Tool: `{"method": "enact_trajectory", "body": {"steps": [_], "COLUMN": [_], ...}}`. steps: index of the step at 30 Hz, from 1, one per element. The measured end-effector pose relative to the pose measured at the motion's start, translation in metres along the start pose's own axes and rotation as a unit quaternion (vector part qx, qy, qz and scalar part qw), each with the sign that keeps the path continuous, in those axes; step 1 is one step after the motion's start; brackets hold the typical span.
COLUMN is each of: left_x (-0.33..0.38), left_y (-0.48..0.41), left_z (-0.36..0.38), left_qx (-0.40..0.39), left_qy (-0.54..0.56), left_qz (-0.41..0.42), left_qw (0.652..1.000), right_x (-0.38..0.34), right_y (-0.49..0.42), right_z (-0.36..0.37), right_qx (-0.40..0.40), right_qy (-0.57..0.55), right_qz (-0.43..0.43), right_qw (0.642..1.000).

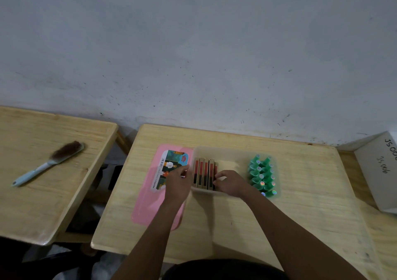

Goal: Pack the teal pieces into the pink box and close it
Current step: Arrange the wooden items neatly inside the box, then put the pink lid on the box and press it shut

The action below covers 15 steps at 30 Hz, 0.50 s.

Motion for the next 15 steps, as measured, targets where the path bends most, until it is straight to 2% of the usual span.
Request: {"method": "enact_trajectory", "body": {"steps": [3,5,7,9,15], "left_x": [-0.027,-0.059,-0.094,-0.118,-0.111], "left_y": [-0.003,-0.005,-0.003,0.005,0.015], "left_z": [-0.023,-0.039,-0.046,-0.05,-0.052], "left_qx": [0.07,0.117,0.113,0.108,0.113], "left_qy": [-0.005,-0.098,-0.196,-0.227,-0.21], "left_qz": [-0.061,-0.114,-0.187,-0.239,-0.235], "left_qw": [0.996,0.982,0.956,0.938,0.942], "right_x": [0.001,-0.004,-0.01,-0.012,-0.011], "right_y": [0.007,0.016,0.026,0.033,0.039], "right_z": [-0.006,-0.004,0.002,0.005,0.006], "right_qx": [0.013,-0.015,-0.052,-0.065,-0.013], "right_qy": [0.053,0.073,0.068,0.078,0.142], "right_qz": [-0.031,-0.064,-0.102,-0.123,-0.138], "right_qw": [0.998,0.995,0.991,0.987,0.98]}}
Point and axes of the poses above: each hand's wrist, its own y-axis away from the middle knuckle, its own z-axis out of the palm, x = y × z, the point moved 8 cm from there along -y, towards the middle knuckle, and after that the axes turned 11 degrees about -z, right-handed, at the moved point
